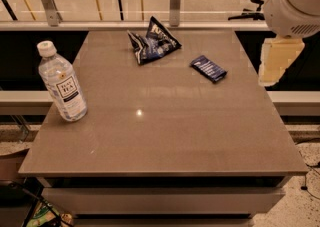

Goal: Move blue chip bag near blue plastic bottle

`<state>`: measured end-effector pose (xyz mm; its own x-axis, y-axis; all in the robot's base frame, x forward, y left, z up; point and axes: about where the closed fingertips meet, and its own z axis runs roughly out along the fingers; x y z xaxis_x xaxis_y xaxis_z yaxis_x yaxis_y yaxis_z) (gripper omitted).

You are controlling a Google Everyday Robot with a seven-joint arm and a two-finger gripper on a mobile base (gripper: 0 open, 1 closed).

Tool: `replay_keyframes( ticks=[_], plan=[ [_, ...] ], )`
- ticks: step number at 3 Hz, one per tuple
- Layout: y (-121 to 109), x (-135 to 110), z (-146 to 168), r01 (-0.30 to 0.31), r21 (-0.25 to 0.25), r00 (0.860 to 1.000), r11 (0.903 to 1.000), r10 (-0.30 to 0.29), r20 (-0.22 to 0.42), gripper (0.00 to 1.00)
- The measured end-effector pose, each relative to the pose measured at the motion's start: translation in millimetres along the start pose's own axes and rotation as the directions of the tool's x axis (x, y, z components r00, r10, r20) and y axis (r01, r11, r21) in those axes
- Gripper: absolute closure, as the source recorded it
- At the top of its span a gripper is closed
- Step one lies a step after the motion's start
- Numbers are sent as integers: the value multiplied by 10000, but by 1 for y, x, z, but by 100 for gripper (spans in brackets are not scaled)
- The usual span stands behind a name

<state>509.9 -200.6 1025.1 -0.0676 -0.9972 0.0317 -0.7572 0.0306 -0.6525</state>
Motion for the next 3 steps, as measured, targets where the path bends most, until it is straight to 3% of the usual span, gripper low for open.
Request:
replay_keyframes(
  ticks=[1,2,3],
  plan=[
    [-28,-11,15,592,438,9971,9973,-612,451,0],
    [-52,-24,39,1126,286,9860,9932,-1153,1205,0],
    [-72,-38,75,1650,-541,9665,9848,-1505,2078,0]
  ],
)
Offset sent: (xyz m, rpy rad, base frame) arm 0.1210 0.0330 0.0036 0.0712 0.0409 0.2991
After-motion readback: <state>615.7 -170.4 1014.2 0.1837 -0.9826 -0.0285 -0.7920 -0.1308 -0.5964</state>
